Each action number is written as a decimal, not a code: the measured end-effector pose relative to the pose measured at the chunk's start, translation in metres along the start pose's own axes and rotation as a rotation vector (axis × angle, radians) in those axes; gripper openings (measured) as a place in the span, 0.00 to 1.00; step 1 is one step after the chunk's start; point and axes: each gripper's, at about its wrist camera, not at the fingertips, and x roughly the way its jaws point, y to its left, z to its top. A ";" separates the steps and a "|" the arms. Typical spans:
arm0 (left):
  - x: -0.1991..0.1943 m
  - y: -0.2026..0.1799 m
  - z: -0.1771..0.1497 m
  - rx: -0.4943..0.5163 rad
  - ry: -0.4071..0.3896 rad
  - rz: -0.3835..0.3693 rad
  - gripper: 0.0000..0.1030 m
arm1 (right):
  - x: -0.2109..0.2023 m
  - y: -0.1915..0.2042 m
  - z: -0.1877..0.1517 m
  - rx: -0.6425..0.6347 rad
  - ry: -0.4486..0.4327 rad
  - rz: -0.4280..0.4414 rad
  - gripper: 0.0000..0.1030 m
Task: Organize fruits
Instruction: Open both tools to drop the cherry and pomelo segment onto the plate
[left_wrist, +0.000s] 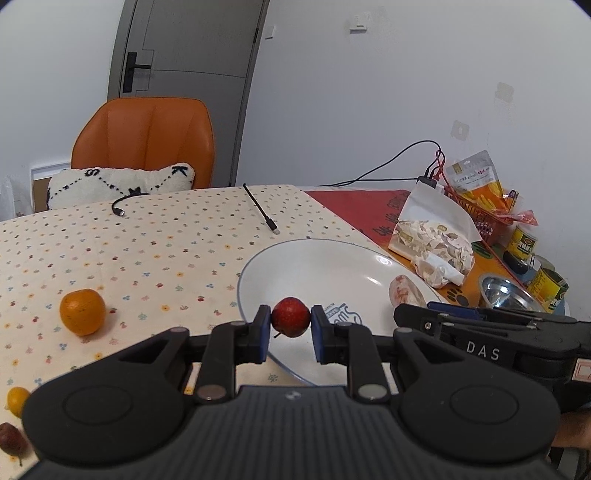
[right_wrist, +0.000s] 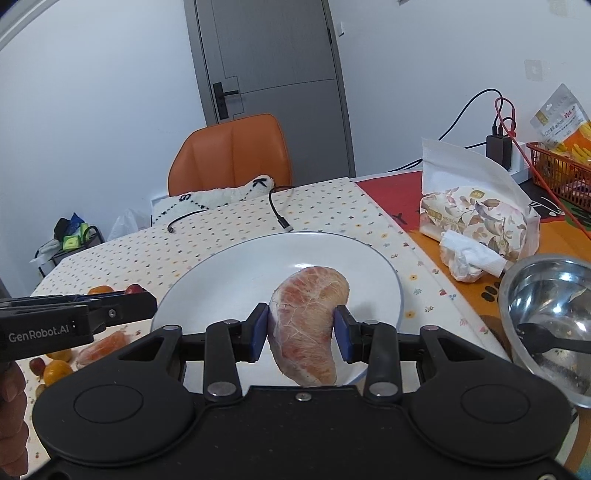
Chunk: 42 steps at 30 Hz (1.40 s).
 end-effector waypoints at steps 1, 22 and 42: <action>0.003 0.000 0.000 0.001 0.006 0.001 0.21 | 0.001 -0.001 0.000 0.000 0.001 -0.001 0.35; 0.013 0.001 0.001 -0.013 0.038 0.033 0.25 | 0.000 0.001 0.000 -0.040 -0.018 -0.023 0.41; -0.053 0.035 0.003 -0.085 -0.049 0.075 0.58 | -0.037 0.020 -0.007 0.026 -0.062 0.098 0.60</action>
